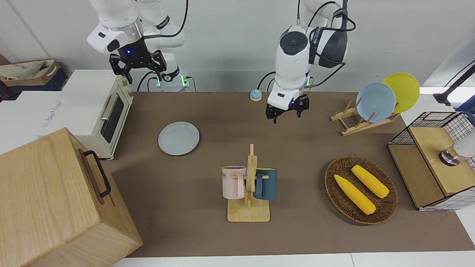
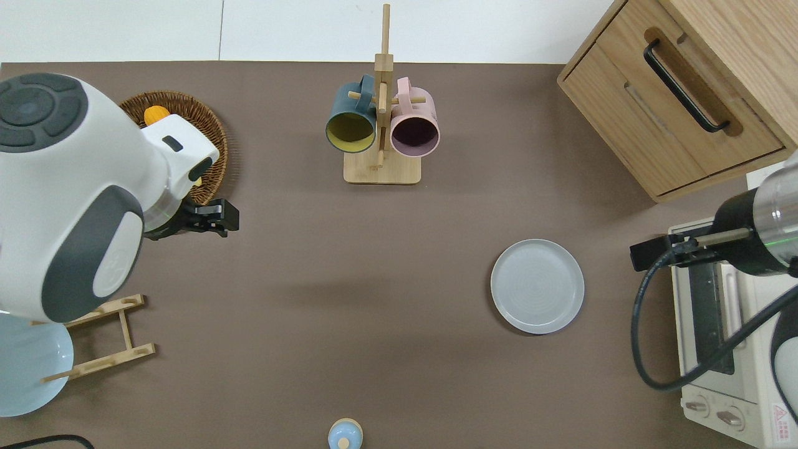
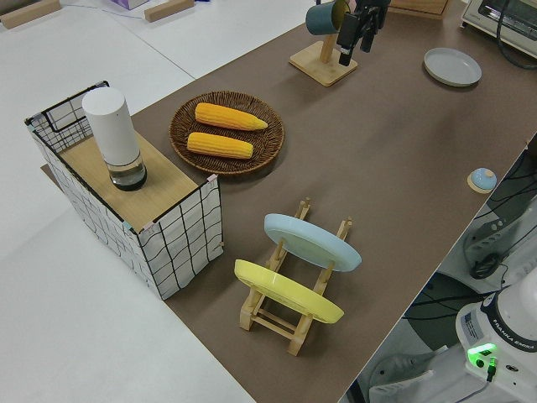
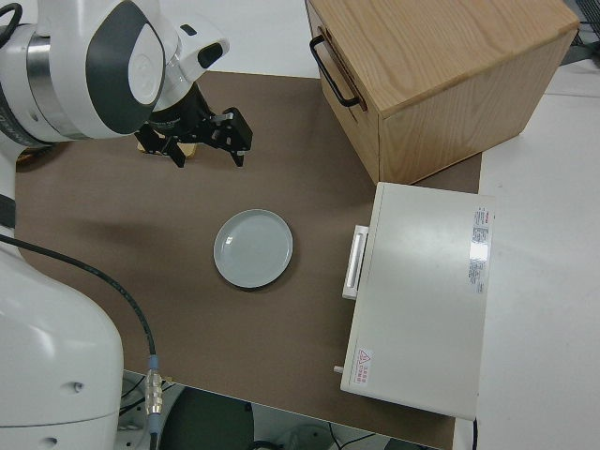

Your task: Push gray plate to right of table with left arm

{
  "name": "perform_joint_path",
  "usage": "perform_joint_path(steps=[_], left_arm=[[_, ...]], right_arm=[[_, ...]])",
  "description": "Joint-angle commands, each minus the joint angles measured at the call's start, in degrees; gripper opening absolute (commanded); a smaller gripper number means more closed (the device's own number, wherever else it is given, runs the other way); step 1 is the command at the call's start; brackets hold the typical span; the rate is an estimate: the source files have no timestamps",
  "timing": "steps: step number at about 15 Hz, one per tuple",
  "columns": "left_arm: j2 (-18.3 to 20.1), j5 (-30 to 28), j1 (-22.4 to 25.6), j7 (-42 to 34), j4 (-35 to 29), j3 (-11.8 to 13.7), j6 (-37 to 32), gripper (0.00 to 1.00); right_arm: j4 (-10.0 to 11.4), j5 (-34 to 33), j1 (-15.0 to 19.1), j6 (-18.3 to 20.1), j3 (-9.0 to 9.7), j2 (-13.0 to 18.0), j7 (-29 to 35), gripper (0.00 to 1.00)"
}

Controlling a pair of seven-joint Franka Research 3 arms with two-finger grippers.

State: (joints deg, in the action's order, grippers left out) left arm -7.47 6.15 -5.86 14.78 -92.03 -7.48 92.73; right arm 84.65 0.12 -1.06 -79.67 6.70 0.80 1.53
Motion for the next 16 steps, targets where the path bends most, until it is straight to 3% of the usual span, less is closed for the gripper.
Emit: perform_joint_path(steps=[1, 3, 5, 8, 10, 16], left_arm=[[2.11, -3.5, 6.81, -10.28, -1.93, -0.43, -0.09, 0.99], [2.72, -3.95, 11.2, -17.02, -2.1, -0.43, 0.26, 0.99], [3.34, -4.12, 13.67, -18.99, -3.15, -0.52, 1.22, 0.99], [10.42, -5.78, 13.77, -19.96, -13.83, -0.52, 8.58, 1.0], [13.7, -7.28, 13.86, -21.01, -17.64, -0.52, 9.66, 1.0], [18.81, -9.13, 13.33, -21.9, -23.72, -0.52, 12.47, 1.0]], right_arm=[[-0.46, 0.59, 1.15, 0.83, 0.86, 0.17, 0.05, 0.983], [-0.46, 0.59, 1.15, 0.83, 0.86, 0.17, 0.05, 0.983], [-0.46, 0.59, 1.15, 0.83, 0.86, 0.17, 0.14, 0.983], [-0.46, 0.59, 1.15, 0.83, 0.77, 0.17, 0.05, 0.983], [-0.46, 0.59, 1.15, 0.83, 0.86, 0.17, 0.14, 0.983], [-0.46, 0.59, 1.15, 0.83, 0.86, 0.17, 0.14, 0.983]])
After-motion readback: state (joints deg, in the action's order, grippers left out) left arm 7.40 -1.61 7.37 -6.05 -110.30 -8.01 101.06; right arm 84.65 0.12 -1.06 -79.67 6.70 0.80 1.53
